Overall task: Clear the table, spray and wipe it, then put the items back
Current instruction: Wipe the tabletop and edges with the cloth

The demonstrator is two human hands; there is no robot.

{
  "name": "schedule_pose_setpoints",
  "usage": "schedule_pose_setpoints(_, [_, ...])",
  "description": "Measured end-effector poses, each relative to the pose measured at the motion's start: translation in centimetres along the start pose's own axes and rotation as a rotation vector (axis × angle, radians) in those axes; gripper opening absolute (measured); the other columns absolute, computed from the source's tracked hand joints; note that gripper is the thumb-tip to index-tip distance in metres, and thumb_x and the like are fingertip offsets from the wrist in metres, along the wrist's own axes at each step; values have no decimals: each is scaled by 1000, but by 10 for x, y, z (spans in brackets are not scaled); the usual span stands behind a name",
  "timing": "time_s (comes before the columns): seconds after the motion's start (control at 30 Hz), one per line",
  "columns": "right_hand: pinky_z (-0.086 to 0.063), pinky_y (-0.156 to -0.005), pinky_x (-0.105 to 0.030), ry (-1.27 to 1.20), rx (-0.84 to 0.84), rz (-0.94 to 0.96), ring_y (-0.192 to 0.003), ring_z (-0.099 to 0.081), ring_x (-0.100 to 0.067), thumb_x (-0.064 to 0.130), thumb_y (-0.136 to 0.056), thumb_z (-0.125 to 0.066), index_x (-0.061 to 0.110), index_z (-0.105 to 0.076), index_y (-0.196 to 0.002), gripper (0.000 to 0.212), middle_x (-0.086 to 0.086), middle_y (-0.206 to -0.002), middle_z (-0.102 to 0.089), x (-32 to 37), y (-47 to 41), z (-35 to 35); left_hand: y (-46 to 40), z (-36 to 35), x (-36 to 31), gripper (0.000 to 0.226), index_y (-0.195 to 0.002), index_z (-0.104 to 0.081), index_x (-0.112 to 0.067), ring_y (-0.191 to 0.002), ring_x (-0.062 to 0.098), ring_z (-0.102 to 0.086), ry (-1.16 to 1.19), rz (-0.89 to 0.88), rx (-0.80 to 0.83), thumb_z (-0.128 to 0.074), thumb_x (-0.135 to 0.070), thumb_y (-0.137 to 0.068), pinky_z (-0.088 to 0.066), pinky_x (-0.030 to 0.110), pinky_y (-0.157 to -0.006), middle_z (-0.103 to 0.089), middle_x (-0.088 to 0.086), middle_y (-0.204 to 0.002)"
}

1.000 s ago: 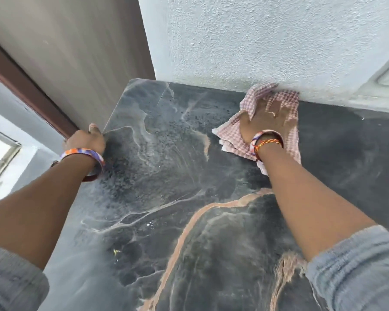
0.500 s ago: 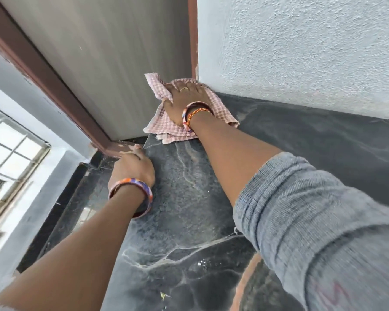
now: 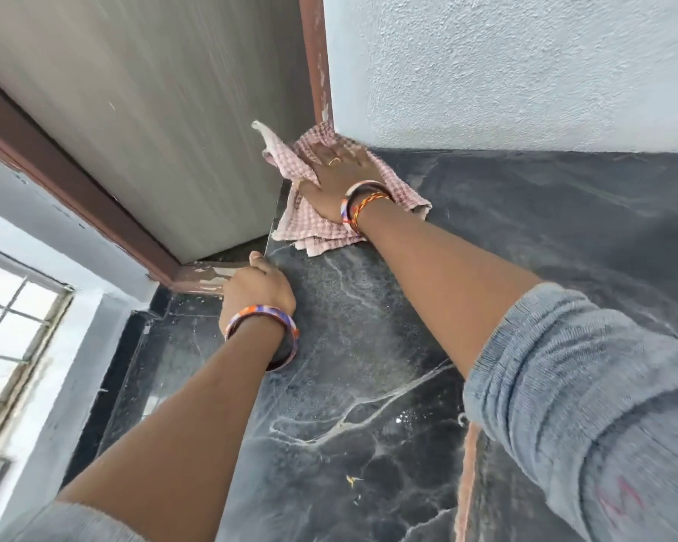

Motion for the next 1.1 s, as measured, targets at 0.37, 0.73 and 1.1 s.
schedule_pose_setpoints(0.37, [-2, -113, -62, -43, -88, -1069, -146, -4, -25, 52, -92, -17, 23, -17, -148, 63, 1, -159, -9, -241, 238, 11, -3, 1, 3, 51, -121, -51, 11, -122, 41, -47, 193, 49, 150, -23, -26, -100, -37, 40, -98, -51, 30, -131])
schedule_pose_setpoints(0.73, [6, -110, -62, -17, -88, -415, -146, 0, -30, 54, -91, -22, 36, -11, -147, 59, 0, -159, -5, 10, 125, -21, -11, -7, 63, 49, -125, -52, 0, -112, 32, -59, 604, 110, 668, -48, -36, -92, -47, 41, -99, -61, 20, -121])
schedule_pose_setpoints(1.1, [8, -111, -61, -42, -55, -102, -146, -3, -28, 49, -93, -24, 39, -18, -145, 53, 2, -159, -9, 115, 172, -39, 34, 2, 120, 20, -92, -56, -16, -70, 17, -50, 810, 257, 795, -40, -29, -94, -42, 29, -66, -52, 3, -83])
Point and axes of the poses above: each hand's wrist, its own y-axis away from the middle knuckle, its own z-axis out of the back of the hand, x = y × z, the point moved 5 cm from there along -y, towards the middle knuckle
